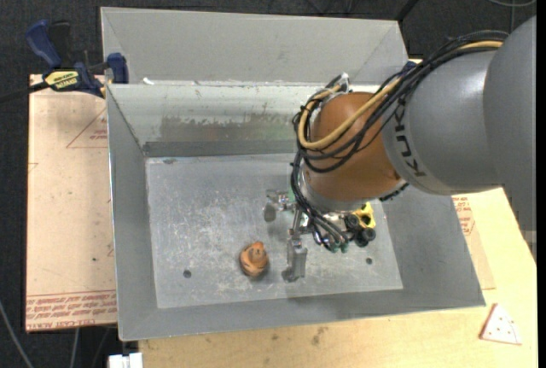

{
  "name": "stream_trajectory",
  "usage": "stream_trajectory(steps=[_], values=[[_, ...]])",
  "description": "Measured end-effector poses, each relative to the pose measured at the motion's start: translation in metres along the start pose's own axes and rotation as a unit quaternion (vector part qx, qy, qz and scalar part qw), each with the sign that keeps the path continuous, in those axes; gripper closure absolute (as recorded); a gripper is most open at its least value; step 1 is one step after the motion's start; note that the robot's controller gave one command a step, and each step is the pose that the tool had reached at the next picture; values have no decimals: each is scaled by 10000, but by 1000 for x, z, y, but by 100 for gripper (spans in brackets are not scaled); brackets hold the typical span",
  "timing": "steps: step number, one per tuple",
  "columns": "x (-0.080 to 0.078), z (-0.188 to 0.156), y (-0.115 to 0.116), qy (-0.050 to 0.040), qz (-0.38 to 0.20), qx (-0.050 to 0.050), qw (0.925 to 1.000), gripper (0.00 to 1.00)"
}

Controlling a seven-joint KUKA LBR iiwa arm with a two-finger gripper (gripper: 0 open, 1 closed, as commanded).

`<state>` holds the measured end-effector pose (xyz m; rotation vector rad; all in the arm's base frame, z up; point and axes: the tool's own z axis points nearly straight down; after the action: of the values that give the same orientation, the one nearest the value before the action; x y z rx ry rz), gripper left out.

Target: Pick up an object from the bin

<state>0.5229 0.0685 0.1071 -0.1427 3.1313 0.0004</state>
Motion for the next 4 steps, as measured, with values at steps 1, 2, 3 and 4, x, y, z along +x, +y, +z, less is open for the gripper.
stream_trajectory(steps=[1,2,3,4], values=[[22,39,-18,44,-79,-7,10000,0],[3,37,26,27,-384,-3,9993,0],[-38,32,33,14,-1119,-13,9937,100],[-38,32,33,14,-1120,-14,9937,100]])
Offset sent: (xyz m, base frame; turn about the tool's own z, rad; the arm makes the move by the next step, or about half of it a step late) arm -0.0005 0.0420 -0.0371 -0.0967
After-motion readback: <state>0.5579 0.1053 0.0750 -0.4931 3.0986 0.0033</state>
